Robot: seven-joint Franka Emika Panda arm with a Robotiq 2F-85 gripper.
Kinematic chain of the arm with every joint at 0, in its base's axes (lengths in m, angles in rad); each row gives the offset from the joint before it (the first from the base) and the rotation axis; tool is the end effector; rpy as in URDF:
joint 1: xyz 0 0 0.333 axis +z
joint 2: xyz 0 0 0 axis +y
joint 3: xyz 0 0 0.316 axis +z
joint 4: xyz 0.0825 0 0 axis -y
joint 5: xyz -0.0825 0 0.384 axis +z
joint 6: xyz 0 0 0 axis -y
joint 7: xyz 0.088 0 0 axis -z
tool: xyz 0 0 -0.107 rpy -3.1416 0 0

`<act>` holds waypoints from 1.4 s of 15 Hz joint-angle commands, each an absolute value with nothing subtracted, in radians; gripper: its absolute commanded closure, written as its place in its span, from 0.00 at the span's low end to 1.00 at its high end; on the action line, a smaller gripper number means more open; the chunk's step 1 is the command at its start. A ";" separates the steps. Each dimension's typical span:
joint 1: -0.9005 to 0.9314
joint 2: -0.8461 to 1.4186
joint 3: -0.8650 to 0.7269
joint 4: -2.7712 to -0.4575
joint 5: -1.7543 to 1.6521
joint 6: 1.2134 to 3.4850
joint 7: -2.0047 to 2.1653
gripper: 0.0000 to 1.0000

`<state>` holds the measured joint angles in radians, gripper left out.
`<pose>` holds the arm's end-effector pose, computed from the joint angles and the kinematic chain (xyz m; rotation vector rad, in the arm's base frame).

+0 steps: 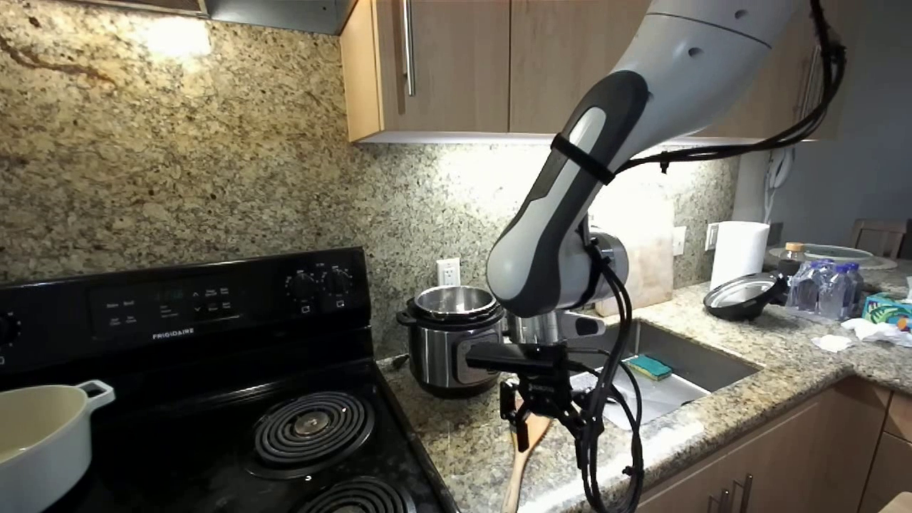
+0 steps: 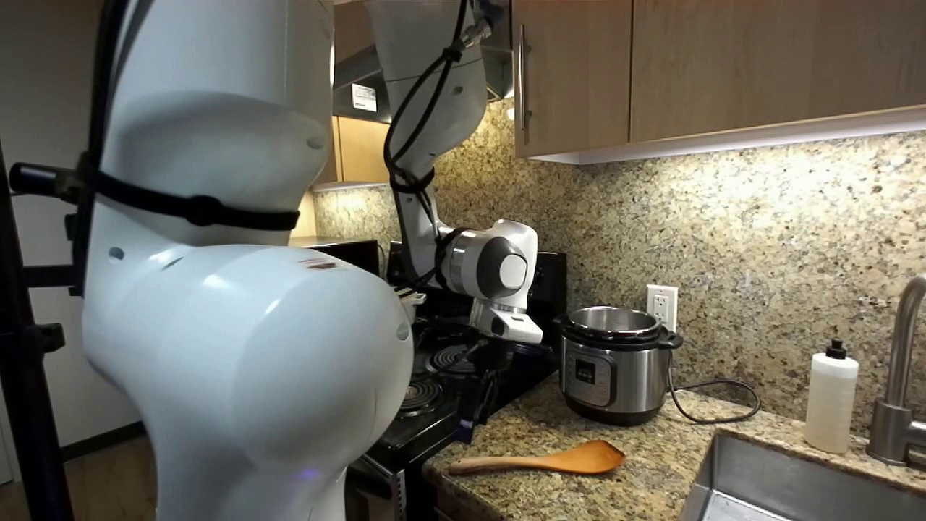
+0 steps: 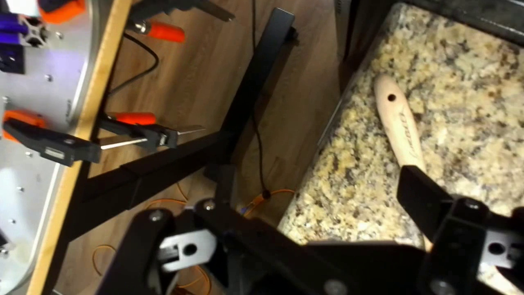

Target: Put the spatula inside the cooker

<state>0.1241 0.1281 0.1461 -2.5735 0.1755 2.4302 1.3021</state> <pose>0.4009 0.1137 0.1975 2.4962 -1.6700 -0.4115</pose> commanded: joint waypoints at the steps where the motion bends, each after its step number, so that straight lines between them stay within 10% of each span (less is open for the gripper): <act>1: 0.137 0.111 0.125 -2.625 0.149 2.560 1.244 0.00; 21: 0.107 0.538 0.179 -2.341 0.378 2.723 0.841 0.00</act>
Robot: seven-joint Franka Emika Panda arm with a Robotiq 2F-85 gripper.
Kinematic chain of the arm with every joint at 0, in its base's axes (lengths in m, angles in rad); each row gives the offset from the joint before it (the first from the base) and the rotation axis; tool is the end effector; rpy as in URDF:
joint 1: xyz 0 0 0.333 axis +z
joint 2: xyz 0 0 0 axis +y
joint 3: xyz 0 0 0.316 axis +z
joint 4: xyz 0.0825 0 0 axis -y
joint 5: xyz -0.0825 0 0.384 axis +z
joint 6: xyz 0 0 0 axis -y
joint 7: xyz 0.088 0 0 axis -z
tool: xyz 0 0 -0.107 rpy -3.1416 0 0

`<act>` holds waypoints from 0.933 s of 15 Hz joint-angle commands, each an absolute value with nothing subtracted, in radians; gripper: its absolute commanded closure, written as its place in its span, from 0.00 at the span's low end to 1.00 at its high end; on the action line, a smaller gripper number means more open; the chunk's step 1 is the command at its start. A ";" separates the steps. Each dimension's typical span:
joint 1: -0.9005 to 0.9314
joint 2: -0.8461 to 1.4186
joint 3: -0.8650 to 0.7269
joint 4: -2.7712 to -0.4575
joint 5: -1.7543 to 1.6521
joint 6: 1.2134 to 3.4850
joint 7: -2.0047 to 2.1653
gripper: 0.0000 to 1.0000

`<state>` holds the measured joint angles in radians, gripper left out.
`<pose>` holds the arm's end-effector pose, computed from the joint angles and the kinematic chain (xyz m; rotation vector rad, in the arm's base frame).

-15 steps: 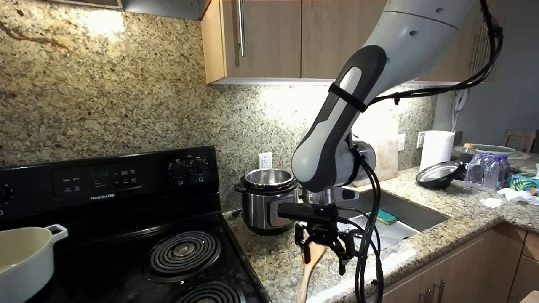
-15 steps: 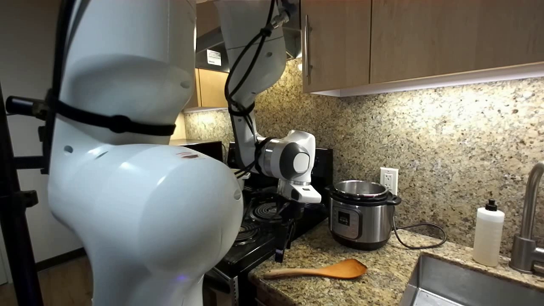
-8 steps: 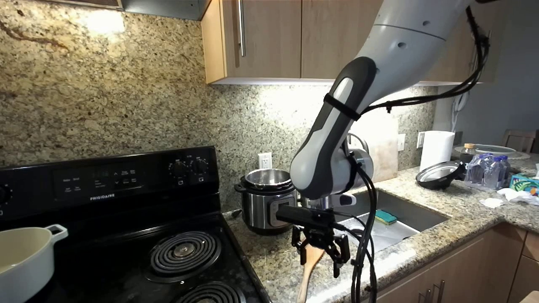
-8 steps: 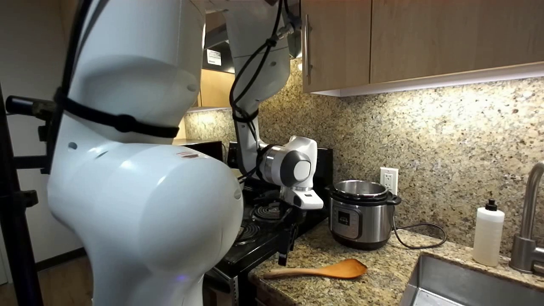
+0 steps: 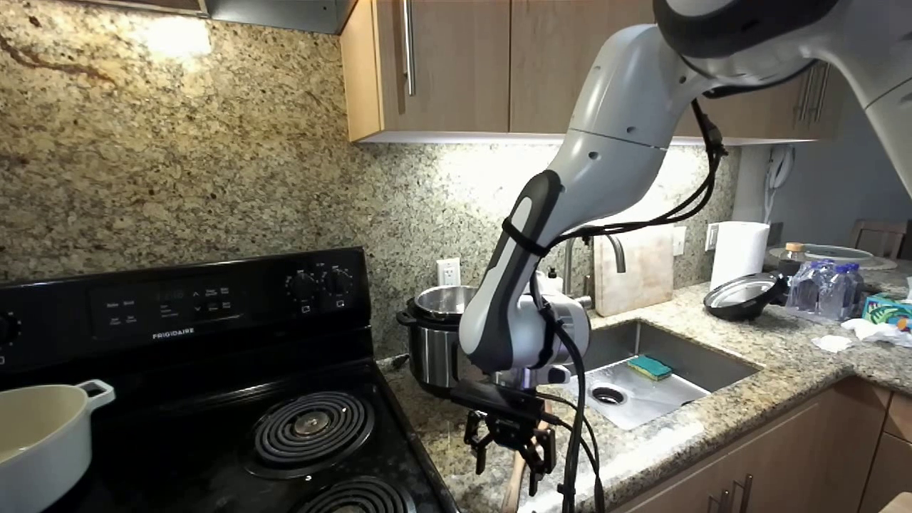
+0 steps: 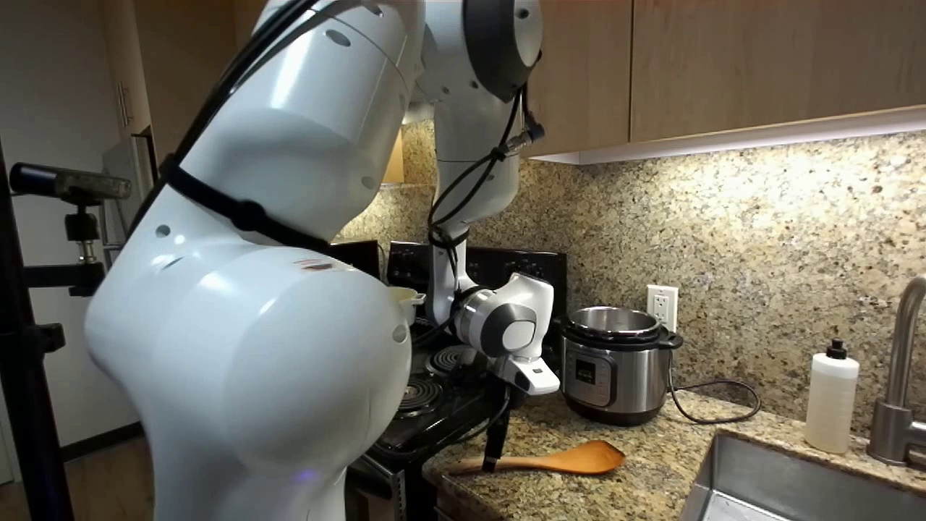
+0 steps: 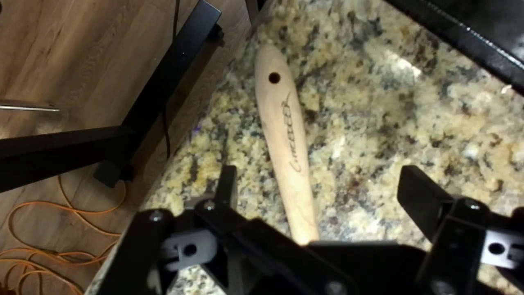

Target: Put the spatula inside the cooker

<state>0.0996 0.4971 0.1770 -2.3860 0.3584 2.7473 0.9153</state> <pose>0.4562 0.1244 0.1054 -2.6667 1.4489 0.3469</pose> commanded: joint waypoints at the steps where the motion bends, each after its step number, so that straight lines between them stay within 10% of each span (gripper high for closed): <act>1: 0.110 0.557 0.174 -2.319 0.374 2.700 0.831 0.00; 8: 0.163 0.595 0.107 -2.251 0.336 2.570 0.841 0.00; 9: 0.167 0.596 0.102 -2.245 0.333 2.557 0.840 0.25; 14: 0.164 0.621 0.107 -2.199 0.338 2.493 0.793 0.53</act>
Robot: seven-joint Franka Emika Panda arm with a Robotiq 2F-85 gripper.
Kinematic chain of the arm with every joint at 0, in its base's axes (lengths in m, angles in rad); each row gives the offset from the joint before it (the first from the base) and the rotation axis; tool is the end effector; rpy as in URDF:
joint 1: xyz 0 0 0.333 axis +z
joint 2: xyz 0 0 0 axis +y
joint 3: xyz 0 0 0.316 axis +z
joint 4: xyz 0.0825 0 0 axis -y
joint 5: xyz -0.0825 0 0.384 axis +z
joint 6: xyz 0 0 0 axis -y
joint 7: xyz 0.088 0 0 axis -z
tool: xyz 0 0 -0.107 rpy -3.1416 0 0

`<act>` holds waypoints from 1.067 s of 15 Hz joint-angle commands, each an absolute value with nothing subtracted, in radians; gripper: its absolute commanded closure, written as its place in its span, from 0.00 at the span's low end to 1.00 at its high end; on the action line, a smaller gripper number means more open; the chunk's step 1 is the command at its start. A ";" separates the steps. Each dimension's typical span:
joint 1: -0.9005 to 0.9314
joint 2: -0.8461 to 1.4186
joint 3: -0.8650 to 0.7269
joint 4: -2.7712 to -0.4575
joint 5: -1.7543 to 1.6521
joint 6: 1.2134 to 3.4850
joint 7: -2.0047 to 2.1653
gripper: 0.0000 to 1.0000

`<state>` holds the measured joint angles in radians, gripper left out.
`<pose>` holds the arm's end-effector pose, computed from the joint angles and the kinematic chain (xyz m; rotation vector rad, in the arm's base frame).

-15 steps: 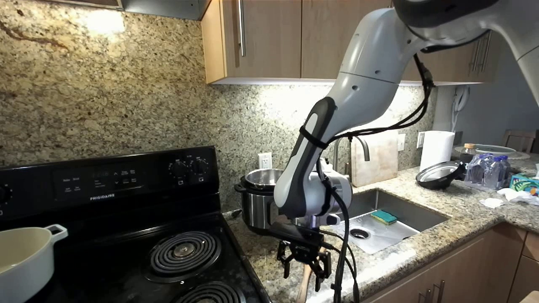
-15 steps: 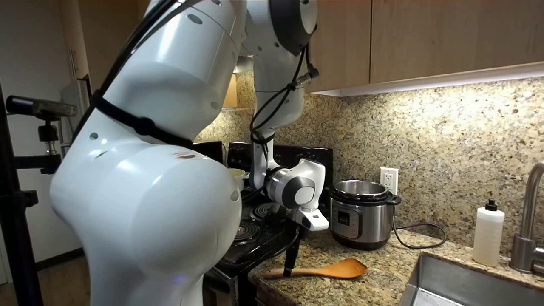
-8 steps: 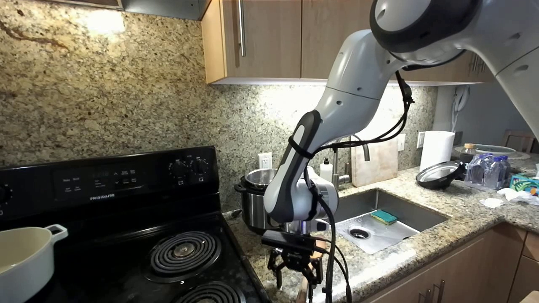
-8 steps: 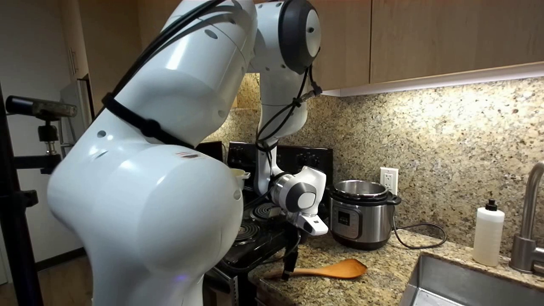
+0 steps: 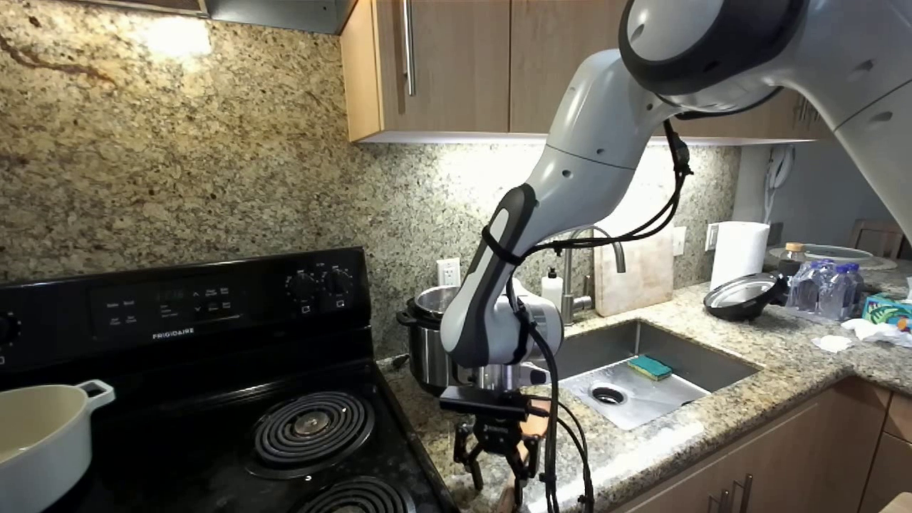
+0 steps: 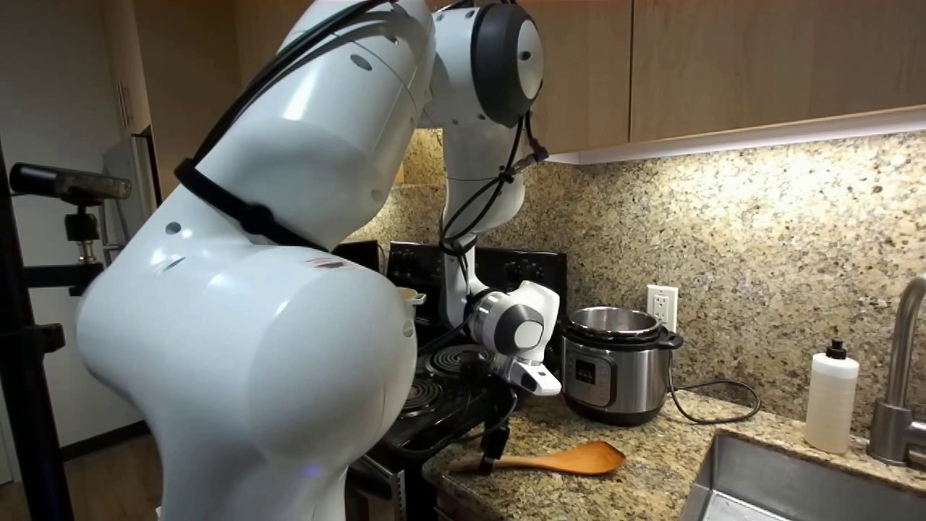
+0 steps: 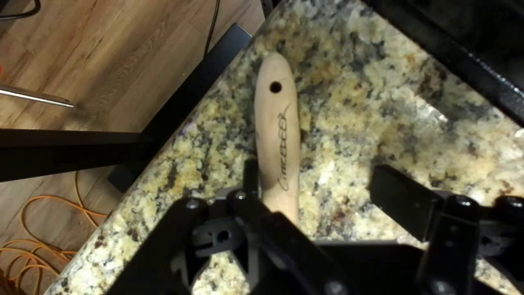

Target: Put the spatula inside the cooker

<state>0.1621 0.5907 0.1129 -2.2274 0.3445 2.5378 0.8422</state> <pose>0.4806 0.1378 0.0860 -2.7591 1.3156 0.5476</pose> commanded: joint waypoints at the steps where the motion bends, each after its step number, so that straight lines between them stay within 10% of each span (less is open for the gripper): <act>1: 0.165 0.622 0.105 -2.192 0.338 2.474 0.785 0.60; 7: 0.174 0.632 0.102 -2.148 0.343 2.386 0.755 0.95; 16: 0.213 0.589 0.071 -2.167 0.326 2.366 0.808 0.92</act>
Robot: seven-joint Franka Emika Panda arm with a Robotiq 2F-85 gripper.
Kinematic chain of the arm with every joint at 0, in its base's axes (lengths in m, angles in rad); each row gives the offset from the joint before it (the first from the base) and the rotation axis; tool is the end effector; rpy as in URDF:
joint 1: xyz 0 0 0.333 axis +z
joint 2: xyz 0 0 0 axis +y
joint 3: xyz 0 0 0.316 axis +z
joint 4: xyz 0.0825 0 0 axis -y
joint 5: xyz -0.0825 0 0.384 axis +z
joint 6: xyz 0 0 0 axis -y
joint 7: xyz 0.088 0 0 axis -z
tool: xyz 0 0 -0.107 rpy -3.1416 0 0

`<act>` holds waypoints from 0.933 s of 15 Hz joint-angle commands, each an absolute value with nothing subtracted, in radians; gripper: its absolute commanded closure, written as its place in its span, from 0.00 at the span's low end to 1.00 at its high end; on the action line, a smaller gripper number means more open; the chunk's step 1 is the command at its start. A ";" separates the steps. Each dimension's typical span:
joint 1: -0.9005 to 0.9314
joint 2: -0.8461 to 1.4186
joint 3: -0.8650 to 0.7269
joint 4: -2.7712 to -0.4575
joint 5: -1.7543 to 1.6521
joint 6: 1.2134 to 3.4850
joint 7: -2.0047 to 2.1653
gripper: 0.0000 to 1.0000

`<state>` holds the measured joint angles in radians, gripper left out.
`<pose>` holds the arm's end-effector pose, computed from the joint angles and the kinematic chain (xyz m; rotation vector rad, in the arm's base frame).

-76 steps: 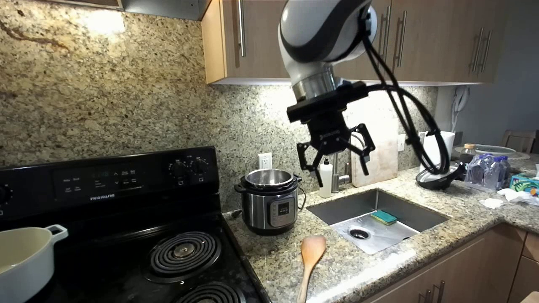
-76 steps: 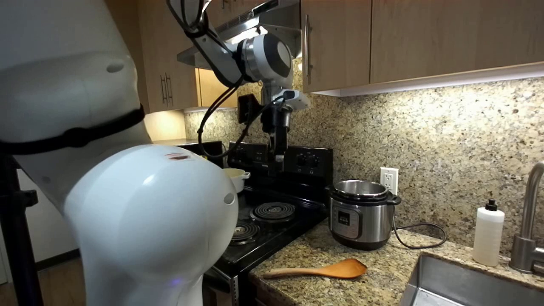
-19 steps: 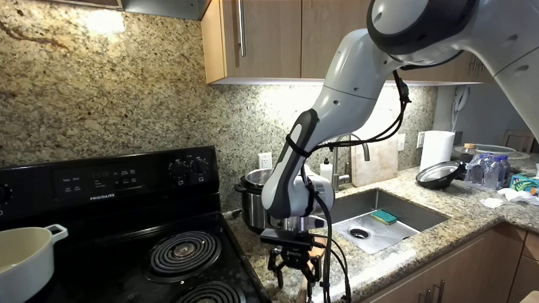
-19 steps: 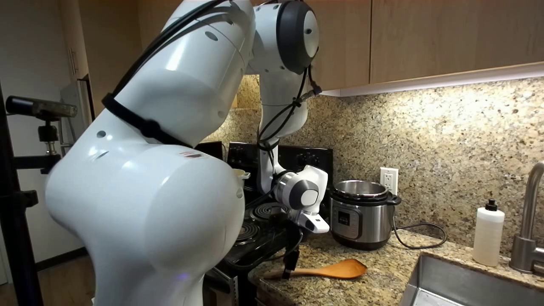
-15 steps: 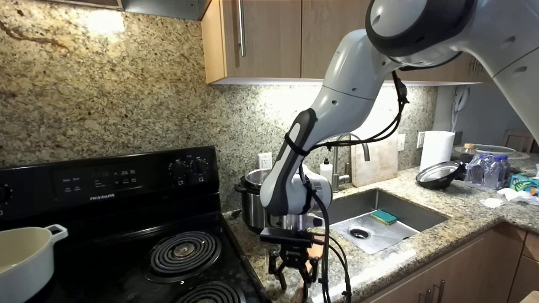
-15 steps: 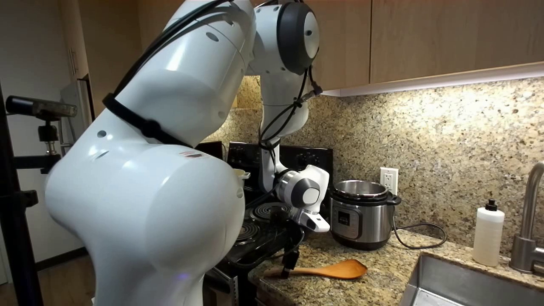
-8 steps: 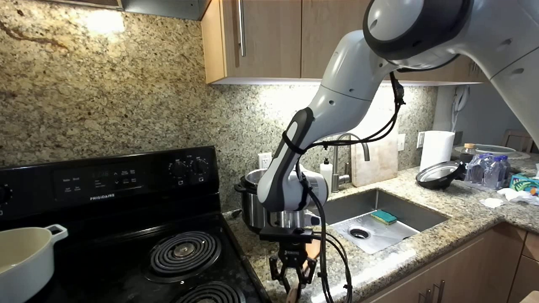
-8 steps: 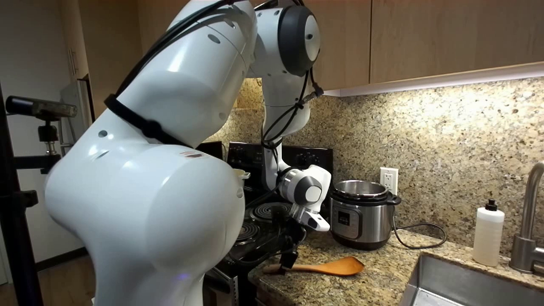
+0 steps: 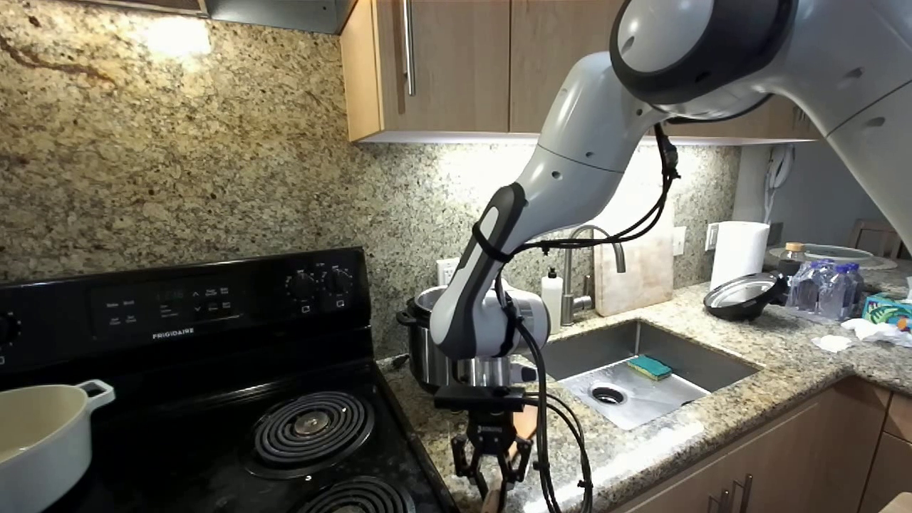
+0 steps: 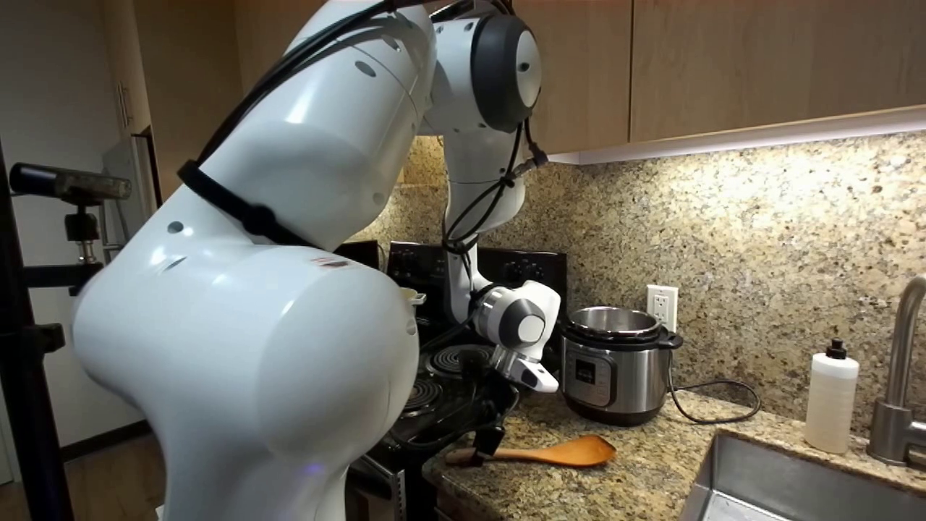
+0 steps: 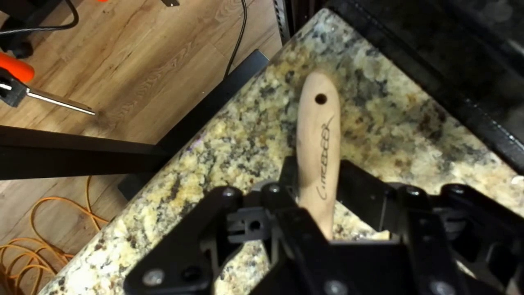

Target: Put the spatula inside the cooker

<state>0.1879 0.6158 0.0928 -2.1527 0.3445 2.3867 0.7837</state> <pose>0.4876 0.1486 0.0855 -2.8035 1.1980 0.6980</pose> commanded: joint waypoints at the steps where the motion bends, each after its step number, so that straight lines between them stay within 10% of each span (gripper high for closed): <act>1: 0.218 0.579 0.064 -2.172 0.322 2.365 0.811 0.92; 14: 0.226 0.374 -0.018 -2.324 0.178 2.327 0.799 0.92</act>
<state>0.2245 0.4918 0.0127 -2.2312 0.2471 2.3554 0.7868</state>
